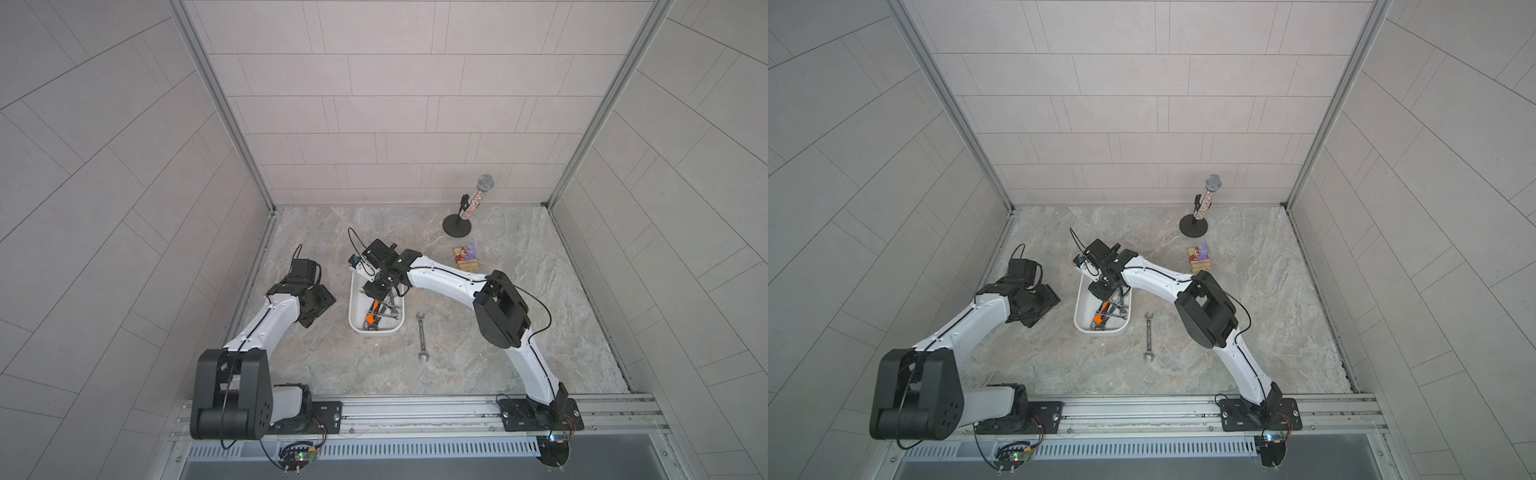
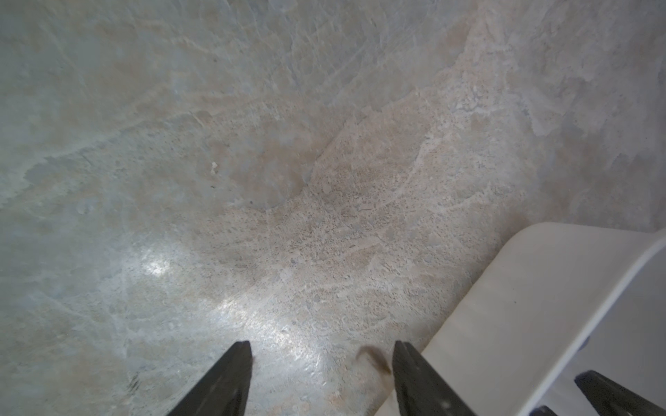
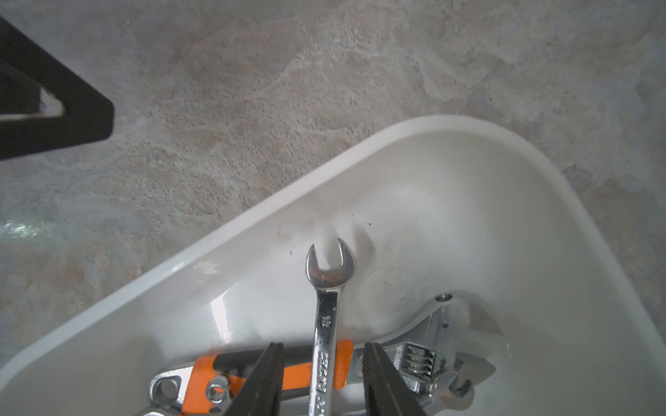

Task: Take out the wrench from the storage box
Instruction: Pick up the wrench from the storage box.

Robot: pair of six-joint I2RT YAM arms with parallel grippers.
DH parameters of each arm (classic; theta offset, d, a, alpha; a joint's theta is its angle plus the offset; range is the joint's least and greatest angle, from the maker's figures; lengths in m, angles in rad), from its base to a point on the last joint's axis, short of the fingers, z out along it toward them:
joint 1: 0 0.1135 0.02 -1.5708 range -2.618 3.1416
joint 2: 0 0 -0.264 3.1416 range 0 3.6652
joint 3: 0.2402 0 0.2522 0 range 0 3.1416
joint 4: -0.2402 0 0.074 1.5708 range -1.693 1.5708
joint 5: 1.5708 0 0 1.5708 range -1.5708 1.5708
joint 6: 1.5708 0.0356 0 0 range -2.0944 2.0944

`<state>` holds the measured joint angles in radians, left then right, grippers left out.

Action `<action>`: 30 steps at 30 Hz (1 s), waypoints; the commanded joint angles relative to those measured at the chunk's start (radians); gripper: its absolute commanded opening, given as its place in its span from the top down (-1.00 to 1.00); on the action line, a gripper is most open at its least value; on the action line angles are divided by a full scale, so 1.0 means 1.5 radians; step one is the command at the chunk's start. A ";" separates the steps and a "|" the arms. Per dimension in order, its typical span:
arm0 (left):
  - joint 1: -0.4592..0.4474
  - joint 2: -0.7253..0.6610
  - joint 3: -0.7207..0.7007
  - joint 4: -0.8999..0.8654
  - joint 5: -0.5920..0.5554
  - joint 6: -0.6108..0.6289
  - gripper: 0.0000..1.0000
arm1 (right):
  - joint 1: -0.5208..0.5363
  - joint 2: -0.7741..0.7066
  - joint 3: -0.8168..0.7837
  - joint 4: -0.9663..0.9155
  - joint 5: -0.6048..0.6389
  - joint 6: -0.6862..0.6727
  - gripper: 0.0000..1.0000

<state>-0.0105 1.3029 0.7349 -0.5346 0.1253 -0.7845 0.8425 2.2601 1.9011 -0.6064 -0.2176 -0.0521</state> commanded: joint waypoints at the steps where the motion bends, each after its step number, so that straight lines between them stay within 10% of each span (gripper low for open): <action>1: 0.007 0.005 0.020 -0.023 -0.011 0.013 -0.38 | 0.004 0.020 0.024 -0.031 0.019 -0.021 0.17; 30: 0.007 0.005 0.006 0.008 0.022 0.003 -0.39 | 0.012 0.094 0.058 0.003 0.043 -0.013 0.38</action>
<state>-0.0067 1.3029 0.7349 -0.5266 0.1577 -0.7776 0.8528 2.3787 1.9709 -0.6025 -0.1734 -0.0788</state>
